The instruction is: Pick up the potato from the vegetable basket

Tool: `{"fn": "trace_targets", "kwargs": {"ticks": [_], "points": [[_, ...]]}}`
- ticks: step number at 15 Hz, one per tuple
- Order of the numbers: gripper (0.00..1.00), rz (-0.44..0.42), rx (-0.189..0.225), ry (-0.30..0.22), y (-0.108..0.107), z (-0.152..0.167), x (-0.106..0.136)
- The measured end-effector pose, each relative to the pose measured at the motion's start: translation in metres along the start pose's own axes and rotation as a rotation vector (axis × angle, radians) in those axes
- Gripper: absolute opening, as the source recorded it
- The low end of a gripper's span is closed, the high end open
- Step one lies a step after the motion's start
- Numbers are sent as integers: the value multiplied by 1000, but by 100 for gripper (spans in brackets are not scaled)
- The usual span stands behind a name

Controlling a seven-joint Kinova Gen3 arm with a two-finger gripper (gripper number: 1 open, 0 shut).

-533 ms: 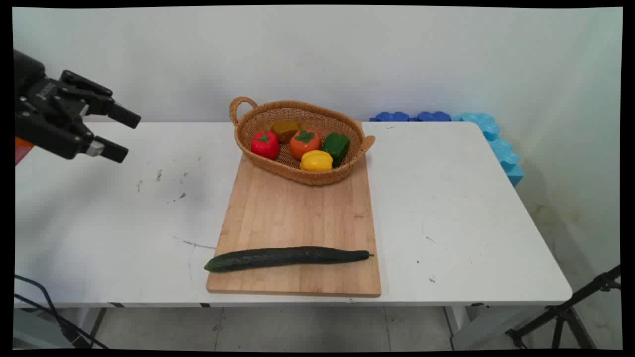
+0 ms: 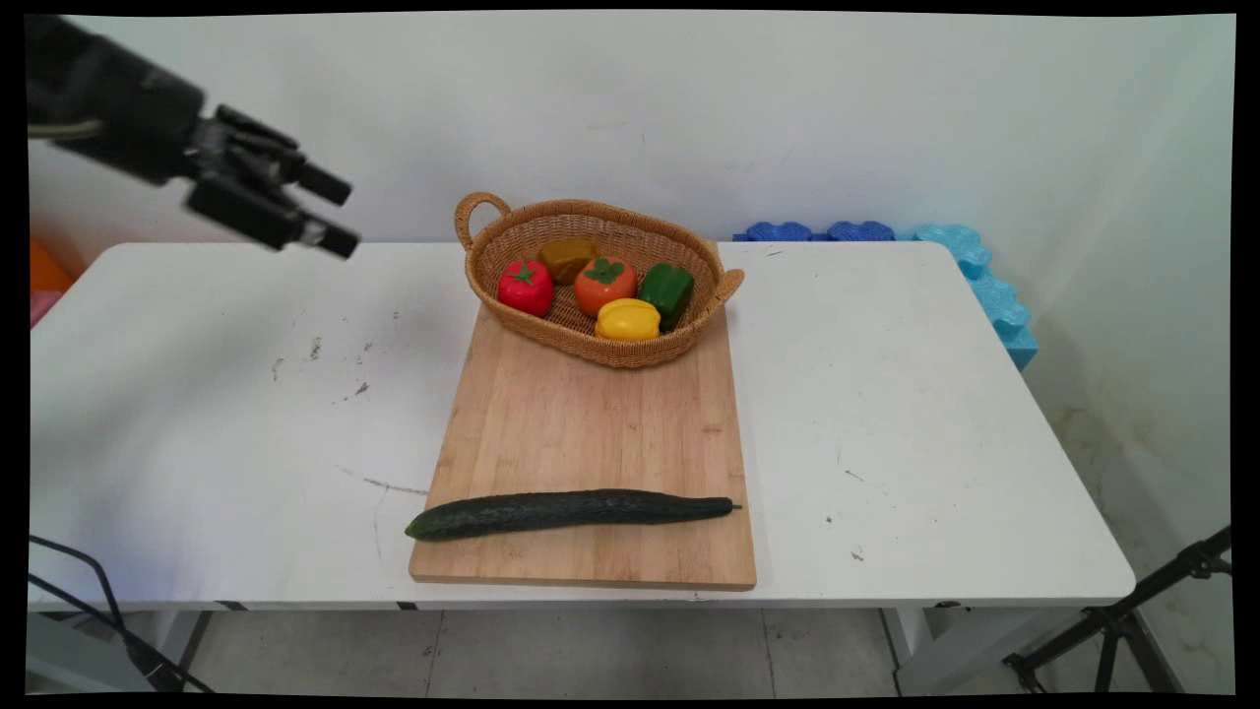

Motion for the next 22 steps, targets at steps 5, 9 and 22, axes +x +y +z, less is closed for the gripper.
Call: {"fn": "trace_targets", "kwargs": {"ticks": [5,9,22], "points": [[100,-43,93,-18,-27,44,27],[100,-92,189,-60,-65,96,48],[100,-105,288,-183,-176,266,76]]}}
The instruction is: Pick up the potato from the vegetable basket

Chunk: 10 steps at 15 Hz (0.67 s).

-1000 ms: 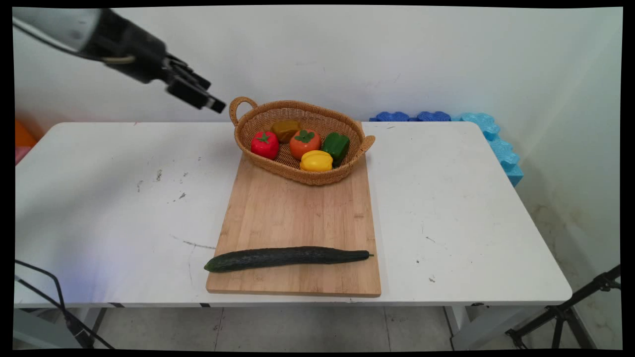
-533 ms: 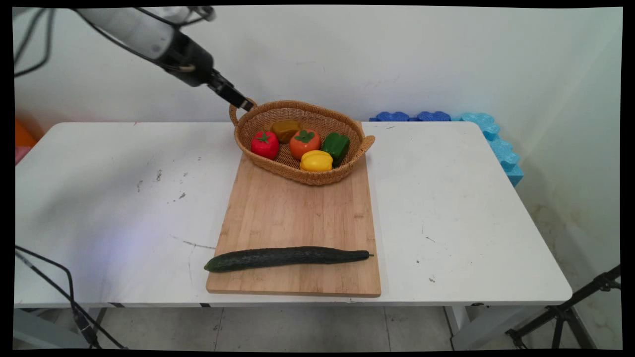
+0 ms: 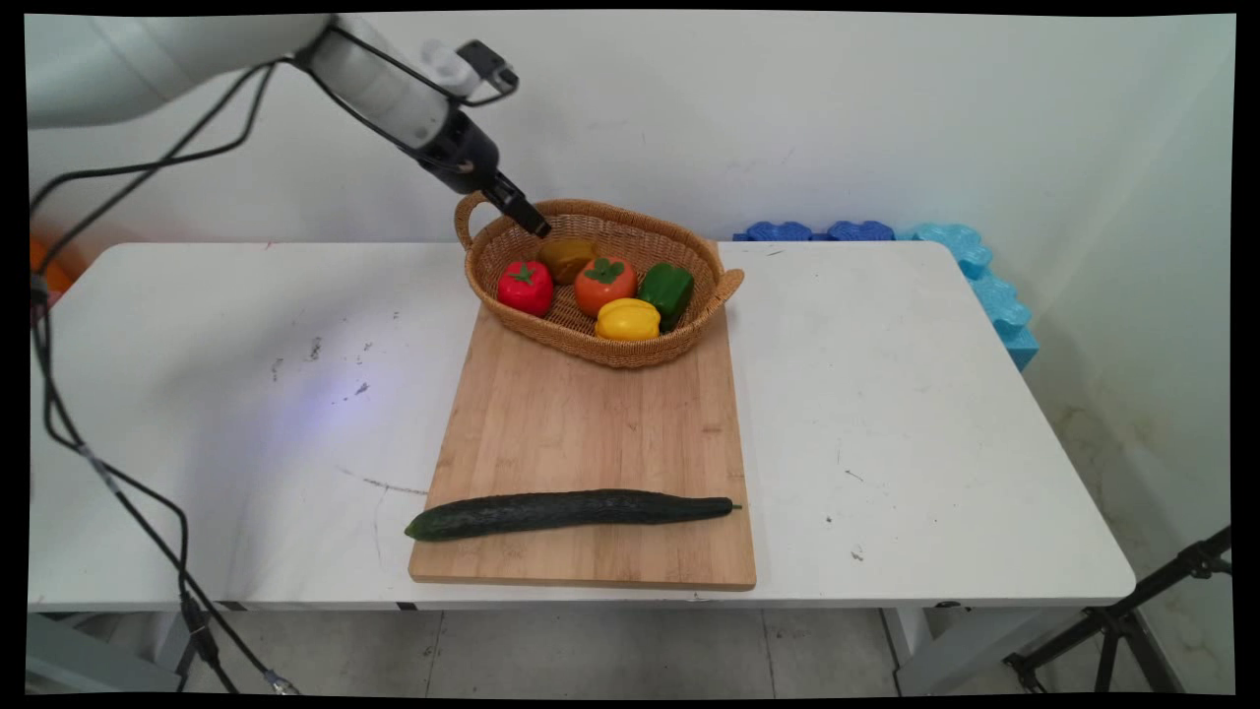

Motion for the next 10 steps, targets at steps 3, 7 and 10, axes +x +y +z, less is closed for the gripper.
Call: {"fn": "trace_targets", "kwargs": {"ticks": [3,7,10], "points": [[100,25,-17,-26,-6,30,8],[100,54,-56,-55,-10,66,16],[100,76,-86,-69,-11,88,21]]}}
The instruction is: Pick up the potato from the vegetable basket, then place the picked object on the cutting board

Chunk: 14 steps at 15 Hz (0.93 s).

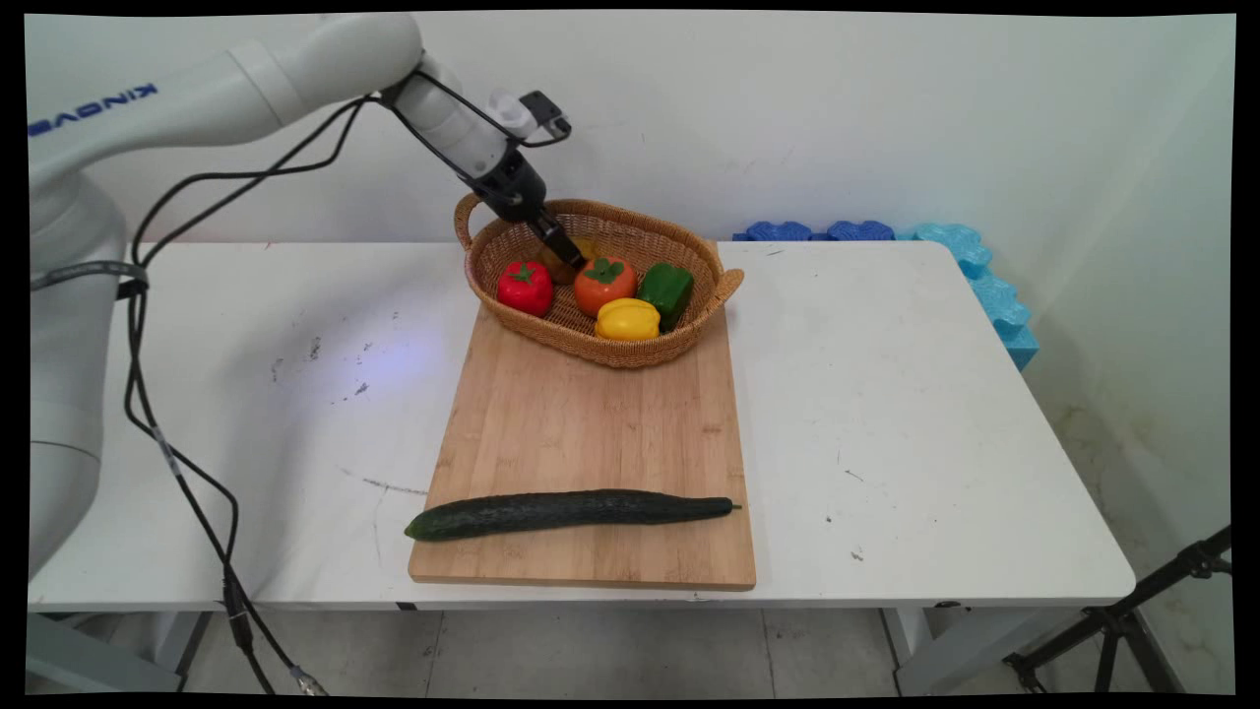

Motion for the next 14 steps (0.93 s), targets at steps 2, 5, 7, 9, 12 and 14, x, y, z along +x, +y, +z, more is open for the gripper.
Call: {"fn": "trace_targets", "kwargs": {"ticks": [2,5,7,9,12,14], "points": [[100,10,-12,-6,-1,8,3],[100,33,-29,-18,-3,20,6],[0,45,-36,-22,-4,25,7],[0,58,-41,-23,-4,27,8],[0,66,-43,-20,-3,27,10],[0,65,-40,-10,-3,22,11]]}}
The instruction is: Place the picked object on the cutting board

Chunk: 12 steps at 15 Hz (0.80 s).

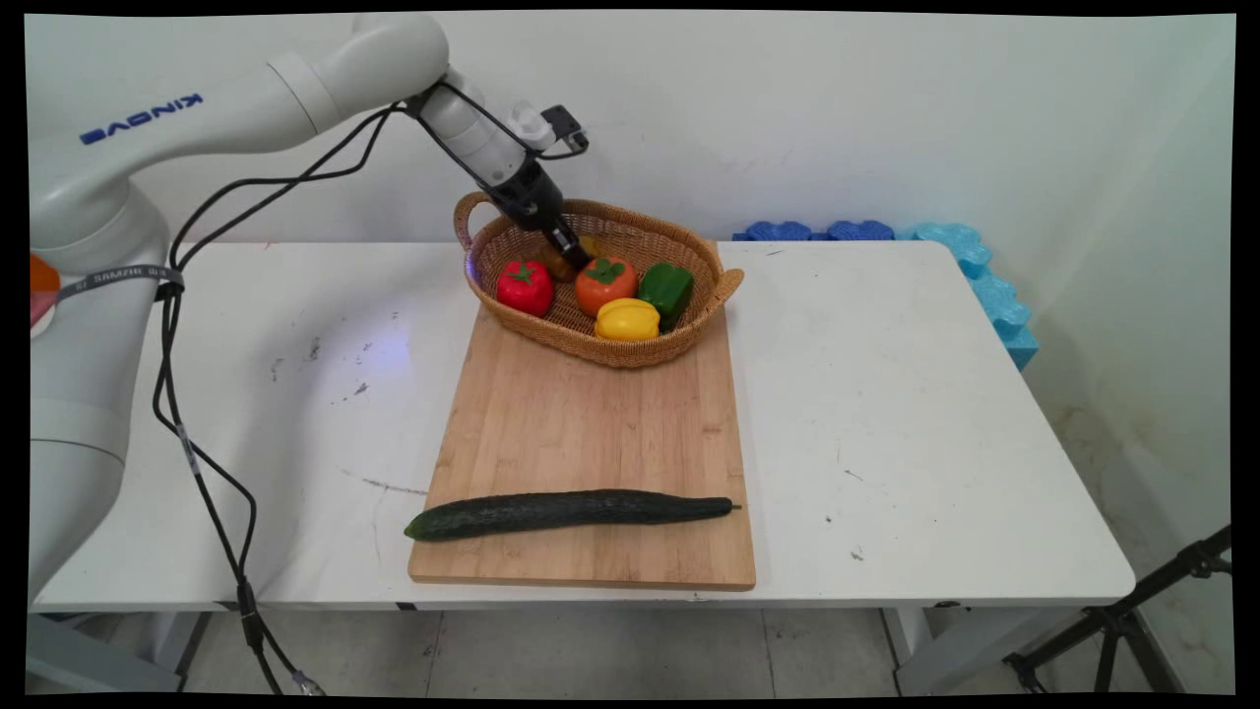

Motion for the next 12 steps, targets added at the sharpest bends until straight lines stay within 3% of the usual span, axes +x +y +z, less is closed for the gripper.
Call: {"fn": "trace_targets", "kwargs": {"ticks": [3,7,12], "points": [[0,-8,15,27,1,-18,3],[0,-15,34,87,11,-69,8],[0,-22,20,163,43,-137,11]]}}
